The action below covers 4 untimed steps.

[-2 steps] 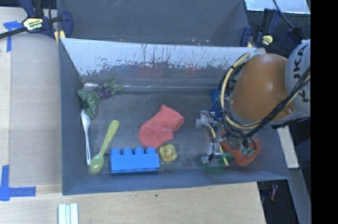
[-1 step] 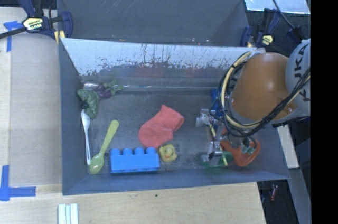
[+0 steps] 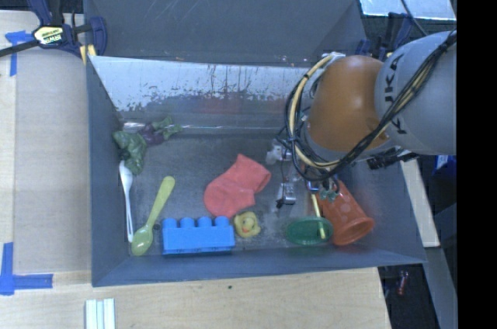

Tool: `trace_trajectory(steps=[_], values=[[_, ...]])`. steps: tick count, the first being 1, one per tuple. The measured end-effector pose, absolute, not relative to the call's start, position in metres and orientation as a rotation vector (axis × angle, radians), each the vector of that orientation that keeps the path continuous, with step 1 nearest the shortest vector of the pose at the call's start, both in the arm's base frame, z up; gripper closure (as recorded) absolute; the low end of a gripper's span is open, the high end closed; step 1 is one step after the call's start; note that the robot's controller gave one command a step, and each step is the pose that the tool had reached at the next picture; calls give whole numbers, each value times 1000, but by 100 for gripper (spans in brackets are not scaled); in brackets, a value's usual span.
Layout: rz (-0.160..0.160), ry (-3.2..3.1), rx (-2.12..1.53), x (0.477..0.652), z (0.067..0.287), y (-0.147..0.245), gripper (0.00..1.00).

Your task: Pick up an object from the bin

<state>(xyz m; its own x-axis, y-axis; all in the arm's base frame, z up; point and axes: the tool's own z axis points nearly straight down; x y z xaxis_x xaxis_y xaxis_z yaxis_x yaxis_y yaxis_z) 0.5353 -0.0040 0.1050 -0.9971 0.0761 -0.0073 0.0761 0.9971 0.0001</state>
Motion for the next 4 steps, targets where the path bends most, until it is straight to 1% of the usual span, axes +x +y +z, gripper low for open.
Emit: trace_trajectory(steps=[1,2,3,4], values=[[-1,3139,100,555,107,9,0],[-1,3120,-211,597,75,78,0],[-6,3104,-272,614,73,59,100],[-6,3104,-273,614,73,60,100]])
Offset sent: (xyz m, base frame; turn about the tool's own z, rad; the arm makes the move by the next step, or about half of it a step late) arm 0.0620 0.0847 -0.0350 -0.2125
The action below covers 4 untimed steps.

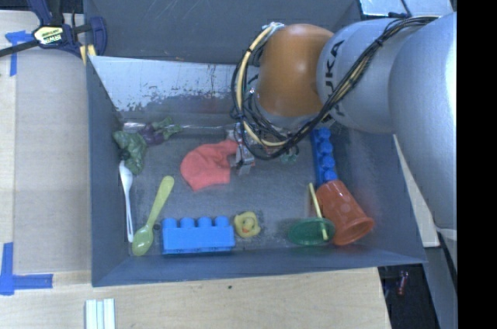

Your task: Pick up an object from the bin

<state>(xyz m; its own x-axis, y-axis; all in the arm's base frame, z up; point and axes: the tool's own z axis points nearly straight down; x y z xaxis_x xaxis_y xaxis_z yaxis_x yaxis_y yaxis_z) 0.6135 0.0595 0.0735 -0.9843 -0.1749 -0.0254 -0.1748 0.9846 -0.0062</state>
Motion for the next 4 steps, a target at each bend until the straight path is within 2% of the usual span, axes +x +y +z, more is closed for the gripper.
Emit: trace_trajectory(steps=[1,2,3,4], values=[[-8,3115,-299,606,100,61,100],[-9,3097,-343,608,129,52,100],[-15,2999,-866,607,92,31,100],[-12,3004,-842,608,179,25,100]])
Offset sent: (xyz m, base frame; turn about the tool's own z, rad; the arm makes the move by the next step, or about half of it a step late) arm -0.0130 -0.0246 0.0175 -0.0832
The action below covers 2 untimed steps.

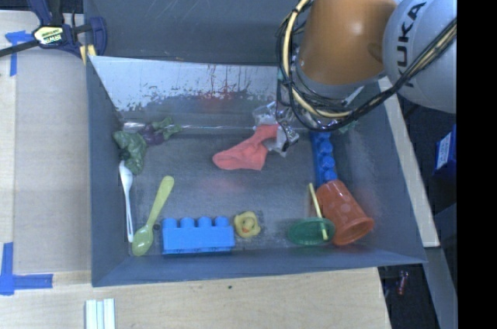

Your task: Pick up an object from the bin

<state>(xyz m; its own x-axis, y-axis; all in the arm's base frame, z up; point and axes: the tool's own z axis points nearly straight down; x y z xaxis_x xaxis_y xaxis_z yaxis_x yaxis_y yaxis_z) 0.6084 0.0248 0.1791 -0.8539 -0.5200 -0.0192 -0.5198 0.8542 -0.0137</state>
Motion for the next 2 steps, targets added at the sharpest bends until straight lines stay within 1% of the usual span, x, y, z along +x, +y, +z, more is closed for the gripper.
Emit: trace_trajectory(steps=[1,2], values=[[-11,3018,-791,582,128,101,100],[-16,3002,-848,581,177,98,100]])
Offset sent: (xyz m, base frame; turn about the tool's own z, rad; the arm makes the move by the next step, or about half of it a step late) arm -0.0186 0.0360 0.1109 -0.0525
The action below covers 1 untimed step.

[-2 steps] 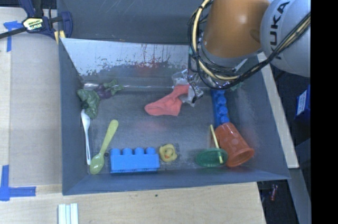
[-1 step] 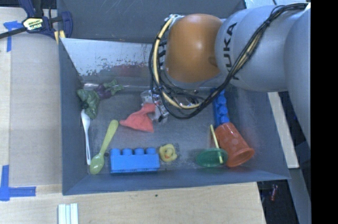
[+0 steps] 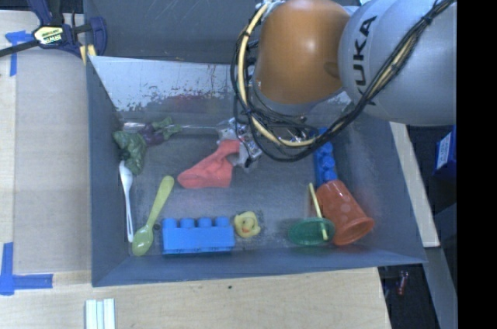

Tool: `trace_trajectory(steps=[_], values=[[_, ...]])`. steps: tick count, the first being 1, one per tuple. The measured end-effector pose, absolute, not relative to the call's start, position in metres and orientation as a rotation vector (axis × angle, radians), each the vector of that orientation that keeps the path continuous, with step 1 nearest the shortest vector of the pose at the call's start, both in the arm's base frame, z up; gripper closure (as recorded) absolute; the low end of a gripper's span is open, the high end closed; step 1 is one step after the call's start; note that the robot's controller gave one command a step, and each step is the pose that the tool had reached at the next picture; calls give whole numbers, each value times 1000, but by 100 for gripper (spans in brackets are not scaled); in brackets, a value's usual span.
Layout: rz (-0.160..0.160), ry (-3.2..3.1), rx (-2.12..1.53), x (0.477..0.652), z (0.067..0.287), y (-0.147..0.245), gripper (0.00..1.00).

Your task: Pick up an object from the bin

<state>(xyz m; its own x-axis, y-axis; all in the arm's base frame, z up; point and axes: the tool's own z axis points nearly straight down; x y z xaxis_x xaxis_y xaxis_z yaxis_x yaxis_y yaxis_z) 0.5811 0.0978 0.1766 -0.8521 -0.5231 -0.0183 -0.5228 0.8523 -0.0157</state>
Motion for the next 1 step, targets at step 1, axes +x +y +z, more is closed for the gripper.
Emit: trace_trajectory(steps=[1], values=[[-4,2995,-921,535,266,136,100]])
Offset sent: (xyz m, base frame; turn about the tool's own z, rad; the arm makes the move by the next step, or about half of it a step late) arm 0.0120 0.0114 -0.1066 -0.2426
